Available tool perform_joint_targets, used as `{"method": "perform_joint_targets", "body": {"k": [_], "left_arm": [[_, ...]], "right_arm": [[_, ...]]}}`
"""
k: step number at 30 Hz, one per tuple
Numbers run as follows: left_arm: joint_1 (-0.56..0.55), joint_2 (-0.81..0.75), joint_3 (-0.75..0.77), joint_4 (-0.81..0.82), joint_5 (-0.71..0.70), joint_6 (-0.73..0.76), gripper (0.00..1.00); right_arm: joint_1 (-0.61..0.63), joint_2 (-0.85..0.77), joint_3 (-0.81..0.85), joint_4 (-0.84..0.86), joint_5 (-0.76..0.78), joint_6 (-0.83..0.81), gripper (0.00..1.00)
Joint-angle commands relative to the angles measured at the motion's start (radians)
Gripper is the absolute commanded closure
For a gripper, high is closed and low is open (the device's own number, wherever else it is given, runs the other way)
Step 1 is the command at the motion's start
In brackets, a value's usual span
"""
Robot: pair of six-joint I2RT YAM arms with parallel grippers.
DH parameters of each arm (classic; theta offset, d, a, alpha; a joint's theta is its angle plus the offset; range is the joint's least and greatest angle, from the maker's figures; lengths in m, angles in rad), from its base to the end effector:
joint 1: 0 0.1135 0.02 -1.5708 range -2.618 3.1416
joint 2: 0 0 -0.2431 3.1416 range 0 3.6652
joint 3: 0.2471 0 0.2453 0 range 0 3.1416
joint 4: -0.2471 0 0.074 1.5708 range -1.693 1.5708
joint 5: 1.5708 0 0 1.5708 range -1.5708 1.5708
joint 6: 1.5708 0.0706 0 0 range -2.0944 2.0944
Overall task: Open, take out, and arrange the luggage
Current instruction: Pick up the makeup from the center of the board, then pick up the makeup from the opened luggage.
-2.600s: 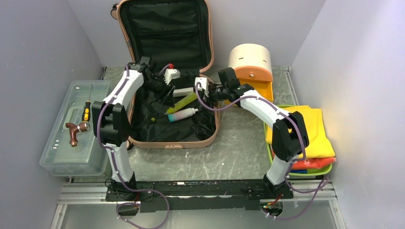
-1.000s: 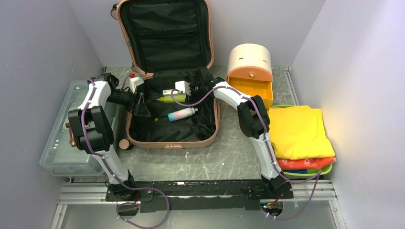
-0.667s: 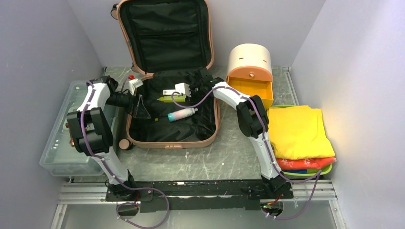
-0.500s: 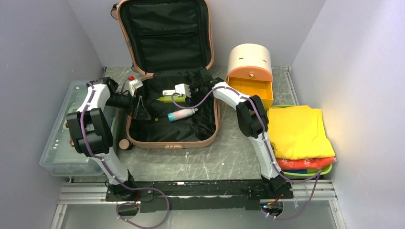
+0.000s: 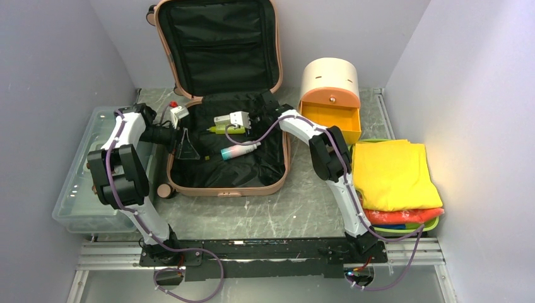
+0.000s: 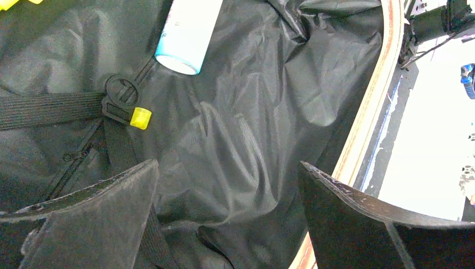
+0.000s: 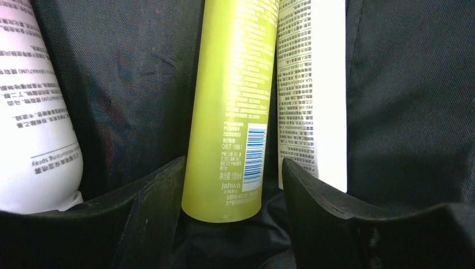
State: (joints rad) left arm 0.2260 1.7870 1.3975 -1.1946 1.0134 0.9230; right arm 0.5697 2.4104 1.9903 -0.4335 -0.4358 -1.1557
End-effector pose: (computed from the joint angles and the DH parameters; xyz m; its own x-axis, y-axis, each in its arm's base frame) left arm 0.3189 0.0119 0.2048 -0.6913 0.2739 -0.6686 0.6989 0.4882 -0.5227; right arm 0.4330 0.3127 0.1296 0.4053 -0.7255 -0.5562 -0.8721 -0.1245 -0.4732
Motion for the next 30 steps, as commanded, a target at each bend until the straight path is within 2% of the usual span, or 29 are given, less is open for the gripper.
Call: {"method": "perform_joint_targets", "body": {"k": [1,3,5,11,17,26,30], "left_arm": [[0.006,-0.06,-0.008,-0.016,0.035,0.035,0.01],[0.007,-0.059,-0.008,-0.021,0.036,0.039,0.01],[0.008,-0.058,-0.009,-0.022,0.035,0.043,0.01],[0.005,-0.049,0.003,-0.029,-0.021,0.036,0.01],[-0.023,-0.063,-0.017,0.033,-0.119,-0.018,0.01],[-0.033,-0.108,-0.016,0.067,-0.17,-0.056,0.01],[-0.033,-0.122,0.024,0.036,-0.192,-0.063,0.01]], "right_arm": [[0.013,0.069,0.016,-0.045,0.034,-0.019,0.34],[0.017,0.07,0.012,-0.038,0.032,-0.026,0.38],[0.023,0.066,0.009,-0.028,0.038,-0.032,0.49],[0.043,0.001,0.039,-0.072,0.065,0.015,0.99],[0.044,-0.168,0.037,-0.141,0.054,0.107,1.0],[0.033,-0.372,0.025,-0.261,0.096,0.2,1.0],[0.014,-0.477,-0.052,-0.271,0.152,0.212,1.0]]}}
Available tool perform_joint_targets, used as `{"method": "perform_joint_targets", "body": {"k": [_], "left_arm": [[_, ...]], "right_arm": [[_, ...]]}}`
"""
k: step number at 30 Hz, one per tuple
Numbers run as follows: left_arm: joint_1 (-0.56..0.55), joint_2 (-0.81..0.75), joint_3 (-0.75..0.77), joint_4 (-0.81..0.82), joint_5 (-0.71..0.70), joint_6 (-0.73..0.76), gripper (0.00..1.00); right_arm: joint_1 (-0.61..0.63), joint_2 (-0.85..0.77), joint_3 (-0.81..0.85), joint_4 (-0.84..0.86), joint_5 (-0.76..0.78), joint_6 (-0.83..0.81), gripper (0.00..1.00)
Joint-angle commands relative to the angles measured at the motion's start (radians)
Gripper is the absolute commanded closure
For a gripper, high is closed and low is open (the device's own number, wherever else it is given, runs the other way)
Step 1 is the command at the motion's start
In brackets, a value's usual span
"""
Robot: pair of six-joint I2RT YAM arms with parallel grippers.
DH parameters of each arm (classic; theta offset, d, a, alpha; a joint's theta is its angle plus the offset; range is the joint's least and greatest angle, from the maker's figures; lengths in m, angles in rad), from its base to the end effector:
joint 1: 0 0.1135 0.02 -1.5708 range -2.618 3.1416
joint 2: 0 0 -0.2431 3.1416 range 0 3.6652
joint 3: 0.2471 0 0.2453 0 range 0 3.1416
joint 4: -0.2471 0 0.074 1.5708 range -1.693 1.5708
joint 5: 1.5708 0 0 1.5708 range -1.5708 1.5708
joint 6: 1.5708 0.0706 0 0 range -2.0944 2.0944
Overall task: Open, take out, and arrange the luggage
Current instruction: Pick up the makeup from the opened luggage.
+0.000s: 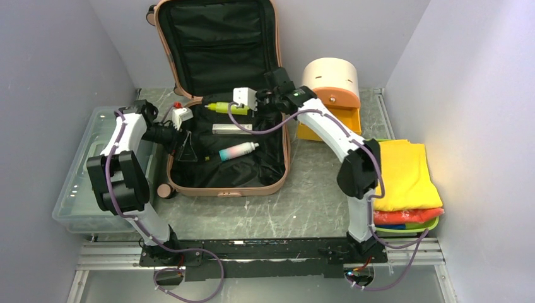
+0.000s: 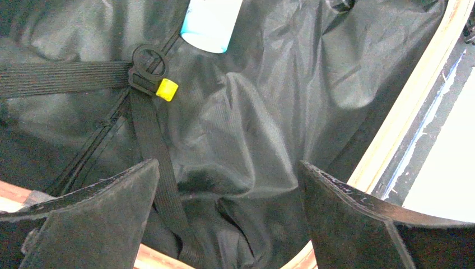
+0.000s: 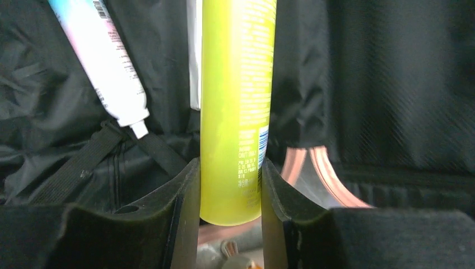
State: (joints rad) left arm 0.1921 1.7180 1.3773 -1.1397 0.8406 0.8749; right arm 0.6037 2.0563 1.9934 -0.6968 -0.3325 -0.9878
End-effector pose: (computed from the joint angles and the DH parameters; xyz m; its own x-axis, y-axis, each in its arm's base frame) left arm 0.3151 0.0077 0.2104 -0.6738 0.3905 -0.6273 0.7110 0.5739 -0.4064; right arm 0.3793 0.2895 0.2765 0.2985 -0.7527 -0.5868 -0.8760 0.0281 -0.4815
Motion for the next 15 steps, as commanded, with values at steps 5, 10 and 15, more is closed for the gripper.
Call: {"method": "perform_joint_targets", "body": {"k": [5,10,15], "left_arm": [[0.003,-0.095,0.131,-0.049,-0.087,-0.069,0.01],[0.003,-0.165,0.166,0.004,-0.229,-0.181,0.01],[-0.005,-0.199,0.197,-0.065,-0.397,-0.285,0.01]], "right_arm": [[-0.075,-0.299,-0.234,0.025,0.09,0.068,1.0],[-0.14,-0.434,-0.368,0.013,0.124,0.104,1.0],[-0.221,-0.575,-0.523,0.059,0.168,0.141,1.0]]}}
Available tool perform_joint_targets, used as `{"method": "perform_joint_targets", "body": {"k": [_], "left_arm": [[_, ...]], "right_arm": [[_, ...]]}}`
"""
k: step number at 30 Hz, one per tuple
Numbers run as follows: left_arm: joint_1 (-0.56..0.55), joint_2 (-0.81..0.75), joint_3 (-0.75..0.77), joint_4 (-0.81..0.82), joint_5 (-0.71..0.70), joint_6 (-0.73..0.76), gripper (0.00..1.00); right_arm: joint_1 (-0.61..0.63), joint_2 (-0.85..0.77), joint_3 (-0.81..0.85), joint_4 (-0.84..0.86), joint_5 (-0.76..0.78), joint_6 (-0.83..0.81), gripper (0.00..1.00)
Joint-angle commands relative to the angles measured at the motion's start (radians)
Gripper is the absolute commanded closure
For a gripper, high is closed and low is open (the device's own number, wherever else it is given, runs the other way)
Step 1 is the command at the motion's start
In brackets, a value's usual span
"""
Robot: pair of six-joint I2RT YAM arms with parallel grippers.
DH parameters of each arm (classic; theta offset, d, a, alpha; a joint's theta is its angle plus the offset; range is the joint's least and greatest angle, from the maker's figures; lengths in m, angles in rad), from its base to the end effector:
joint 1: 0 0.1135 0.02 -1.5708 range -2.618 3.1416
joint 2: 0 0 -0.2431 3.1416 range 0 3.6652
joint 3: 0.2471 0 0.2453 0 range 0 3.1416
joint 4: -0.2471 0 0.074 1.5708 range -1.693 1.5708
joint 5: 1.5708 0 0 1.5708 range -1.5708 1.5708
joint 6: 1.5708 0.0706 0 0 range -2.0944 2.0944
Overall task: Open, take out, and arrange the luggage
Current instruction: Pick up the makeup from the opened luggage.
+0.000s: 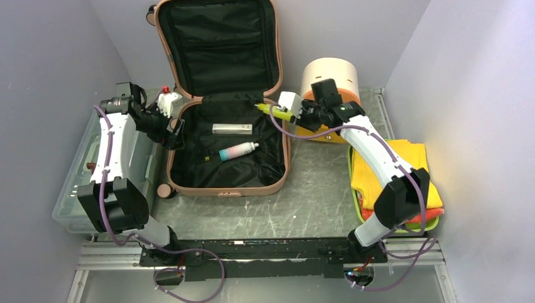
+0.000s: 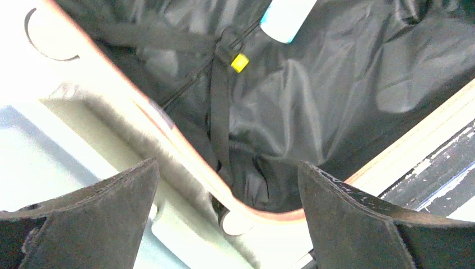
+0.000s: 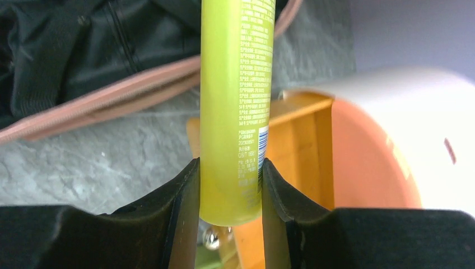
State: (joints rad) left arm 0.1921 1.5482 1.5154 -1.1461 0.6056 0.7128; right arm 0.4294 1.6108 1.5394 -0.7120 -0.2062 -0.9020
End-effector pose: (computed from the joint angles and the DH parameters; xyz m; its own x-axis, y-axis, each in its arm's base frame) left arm 0.3067 0.0187 0.2867 -0.6494 0.4214 -0.6330 0.6360 0.7573 -0.1482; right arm 0.3328 0.1683 0.2983 0.0253 -0.8330 -0.5527 -0.8378 0.2839 -0.4663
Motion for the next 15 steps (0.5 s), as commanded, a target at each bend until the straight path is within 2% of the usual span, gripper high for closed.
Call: {"method": "perform_joint_targets", "body": {"k": [1,5,9,12,15], "left_arm": [[-0.005,-0.021,0.083,-0.111,-0.183,-0.122,0.01],[0.026,-0.065,0.064,-0.215,-0.185,-0.136,0.01],[0.03,-0.179,-0.005,-0.154,-0.234,-0.171,0.01],[0.028,-0.192,0.054,-0.116,-0.218,-0.193,0.01],[0.009,-0.111,0.19,-0.163,-0.141,-0.193,0.01]], "right_arm": [[-0.068,-0.155,-0.098,0.084,0.041,0.067,1.0],[-0.13,-0.244,-0.191,0.097,0.044,0.089,1.0],[-0.154,-0.308,-0.225,0.078,0.041,0.126,1.0],[-0.154,-0.357,-0.201,0.028,0.006,0.136,1.0],[-0.154,-0.384,-0.163,-0.021,-0.01,0.105,1.0]]}}
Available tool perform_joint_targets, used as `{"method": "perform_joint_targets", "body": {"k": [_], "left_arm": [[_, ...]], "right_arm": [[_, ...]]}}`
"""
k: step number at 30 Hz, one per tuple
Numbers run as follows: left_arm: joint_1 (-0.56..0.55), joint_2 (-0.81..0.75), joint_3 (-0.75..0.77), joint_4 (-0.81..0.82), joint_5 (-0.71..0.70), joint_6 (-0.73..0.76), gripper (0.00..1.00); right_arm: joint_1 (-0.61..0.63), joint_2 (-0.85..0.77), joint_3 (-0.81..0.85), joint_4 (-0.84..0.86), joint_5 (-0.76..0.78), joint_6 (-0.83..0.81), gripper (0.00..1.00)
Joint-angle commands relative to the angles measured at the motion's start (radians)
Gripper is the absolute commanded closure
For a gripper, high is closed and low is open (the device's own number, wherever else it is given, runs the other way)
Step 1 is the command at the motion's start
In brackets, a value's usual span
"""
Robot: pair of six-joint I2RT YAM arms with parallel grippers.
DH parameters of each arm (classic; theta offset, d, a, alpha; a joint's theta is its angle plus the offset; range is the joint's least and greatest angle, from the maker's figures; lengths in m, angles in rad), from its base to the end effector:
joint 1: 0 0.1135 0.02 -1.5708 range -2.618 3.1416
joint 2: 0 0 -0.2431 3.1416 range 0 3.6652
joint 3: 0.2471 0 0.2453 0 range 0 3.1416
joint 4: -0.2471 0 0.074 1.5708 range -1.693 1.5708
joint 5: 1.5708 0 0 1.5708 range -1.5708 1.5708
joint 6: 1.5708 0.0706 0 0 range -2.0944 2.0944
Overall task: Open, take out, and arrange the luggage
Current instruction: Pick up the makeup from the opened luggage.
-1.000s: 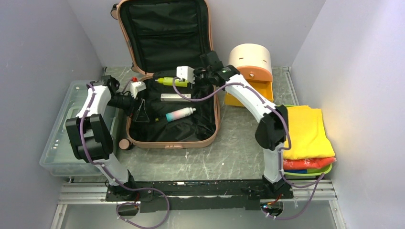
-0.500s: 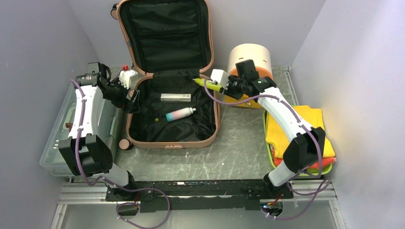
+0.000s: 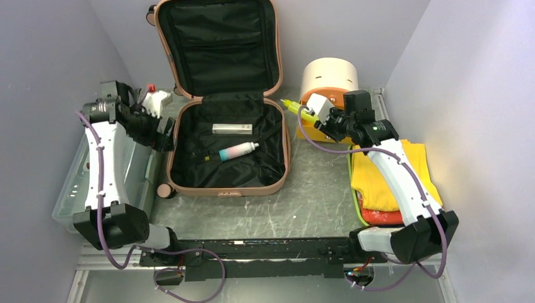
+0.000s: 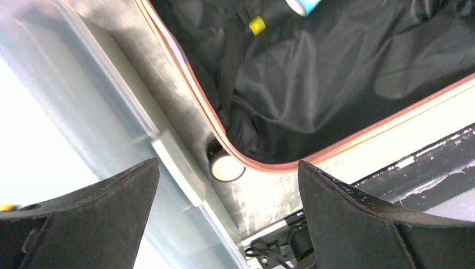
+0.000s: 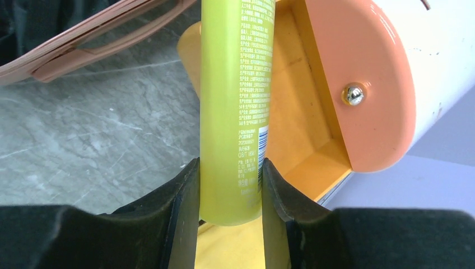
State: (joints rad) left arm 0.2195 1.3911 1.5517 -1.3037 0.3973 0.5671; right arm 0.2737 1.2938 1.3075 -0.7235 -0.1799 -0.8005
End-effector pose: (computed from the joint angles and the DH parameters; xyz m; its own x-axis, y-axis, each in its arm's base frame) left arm 0.2592 0.0298 0.3234 -0.7728 0.3351 -0.5390 0.4399 0.8950 -0.0742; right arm 0.2848 0.0931 0.3171 -0.1523 -0.7762 -0.6119 -0.7265 0.5077 -0.4632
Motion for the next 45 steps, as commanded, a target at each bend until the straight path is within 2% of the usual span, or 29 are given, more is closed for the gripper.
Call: {"method": "perform_joint_targets", "body": {"k": [1,5,8,12,15,18,21,25,29,33,35,38,40,42,45], "left_arm": [[-0.036,0.081,0.198,-0.021,0.058,-0.05,0.01],[-0.137,0.203,0.289,-0.021,-0.049,-0.044,0.01],[-0.21,0.269,0.324,0.003,-0.127,-0.01,0.01],[-0.247,0.362,0.408,-0.001,-0.139,0.013,0.01],[-0.253,0.506,0.584,-0.112,-0.125,0.003,0.01],[-0.261,0.65,0.757,-0.243,-0.111,0.005,0.01],[-0.269,0.704,0.806,-0.288,-0.095,0.031,0.01],[-0.293,0.695,0.703,-0.273,-0.097,0.074,0.01],[-0.313,0.684,0.588,-0.228,-0.046,0.062,0.01],[-0.313,0.72,0.527,-0.226,0.061,0.069,0.15],[-0.312,0.722,0.46,-0.204,0.106,0.109,0.18],[-0.298,0.661,0.309,-0.076,0.156,0.219,0.15],[-0.292,0.616,0.224,-0.015,0.191,0.36,0.14],[-0.292,0.589,0.166,0.011,0.21,0.49,0.14],[-0.291,0.588,0.122,0.063,0.203,0.59,0.14]], "right_arm": [[0.001,-0.066,0.085,-0.025,-0.039,-0.011,1.0],[0.001,-0.05,0.13,-0.056,-0.026,-0.093,1.0],[0.001,-0.04,0.133,-0.01,-0.013,-0.135,1.0],[0.002,0.017,0.173,-0.032,-0.04,-0.145,1.0],[0.002,0.137,0.317,-0.157,-0.079,-0.094,1.0],[0.002,0.199,0.379,-0.177,-0.103,-0.018,1.0],[0.003,0.205,0.378,-0.157,-0.152,0.014,1.0],[0.012,0.216,0.379,-0.113,-0.154,0.029,1.0],[0.013,0.294,0.467,-0.156,-0.123,0.037,1.0],[0.012,0.354,0.525,-0.164,-0.118,0.07,1.0],[0.013,0.365,0.533,-0.151,-0.129,0.082,1.0],[0.012,0.377,0.544,-0.149,-0.133,0.095,1.0],[0.013,0.38,0.543,-0.147,-0.135,0.087,1.0],[0.013,0.386,0.546,-0.143,-0.128,0.086,1.0],[0.012,0.4,0.567,-0.145,-0.118,0.085,1.0]]}}
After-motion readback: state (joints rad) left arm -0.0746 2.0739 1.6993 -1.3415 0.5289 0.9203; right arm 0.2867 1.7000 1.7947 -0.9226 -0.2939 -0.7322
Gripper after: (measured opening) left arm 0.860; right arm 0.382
